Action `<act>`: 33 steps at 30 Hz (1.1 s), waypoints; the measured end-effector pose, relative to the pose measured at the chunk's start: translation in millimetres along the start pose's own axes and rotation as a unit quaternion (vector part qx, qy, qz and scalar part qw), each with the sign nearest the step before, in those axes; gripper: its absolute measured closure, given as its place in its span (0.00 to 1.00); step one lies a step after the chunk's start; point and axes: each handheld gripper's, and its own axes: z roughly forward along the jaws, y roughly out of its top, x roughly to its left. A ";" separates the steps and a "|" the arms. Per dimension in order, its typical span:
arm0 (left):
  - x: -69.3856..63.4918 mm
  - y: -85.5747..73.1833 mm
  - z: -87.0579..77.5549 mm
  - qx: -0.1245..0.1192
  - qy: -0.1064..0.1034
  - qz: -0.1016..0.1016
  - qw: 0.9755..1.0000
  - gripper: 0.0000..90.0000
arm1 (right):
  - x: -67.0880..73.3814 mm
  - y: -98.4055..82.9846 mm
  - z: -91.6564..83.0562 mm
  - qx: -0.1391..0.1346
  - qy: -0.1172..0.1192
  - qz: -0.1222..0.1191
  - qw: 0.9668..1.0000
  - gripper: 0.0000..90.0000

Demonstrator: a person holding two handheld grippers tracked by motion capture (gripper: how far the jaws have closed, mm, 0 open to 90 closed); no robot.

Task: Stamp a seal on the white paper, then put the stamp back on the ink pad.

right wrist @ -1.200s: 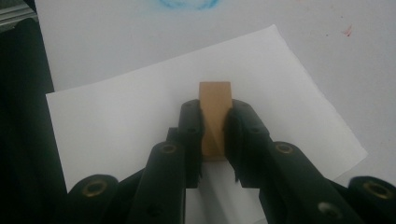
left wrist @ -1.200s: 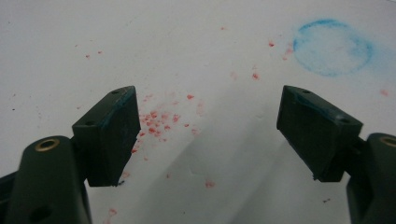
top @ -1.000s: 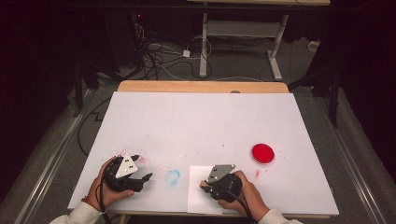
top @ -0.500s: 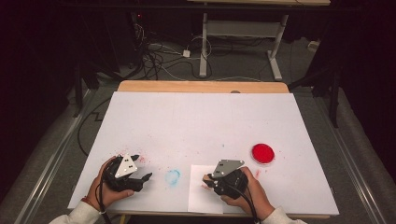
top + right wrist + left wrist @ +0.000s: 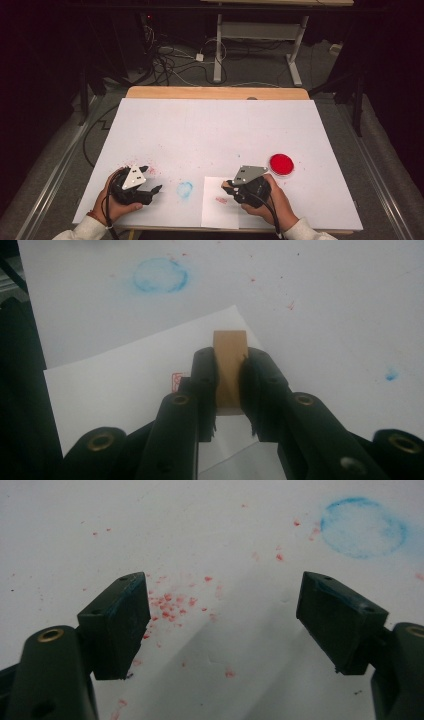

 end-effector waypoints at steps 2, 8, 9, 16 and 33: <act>0.4 -1.1 -0.5 0.001 0.000 -0.001 1.000 0.23 | -1.5 0.5 -1.2 -0.001 -0.002 0.001 1.000 0.84; 0.6 -1.3 -2.2 -0.001 0.001 -0.002 1.000 0.23 | -2.3 1.6 -3.5 -0.003 -0.007 -0.003 1.000 0.84; 0.4 -1.3 -1.9 0.000 0.001 0.000 1.000 0.23 | -2.5 1.6 -4.2 -0.003 -0.008 -0.003 1.000 0.84; 0.1 -2.1 -2.8 0.001 0.001 0.000 1.000 0.23 | -5.0 1.8 -7.6 -0.006 -0.014 0.000 1.000 0.84; -2.1 -1.3 -3.6 0.002 0.004 0.004 1.000 0.23 | -9.4 2.8 -20.2 -0.020 -0.032 -0.004 0.999 0.84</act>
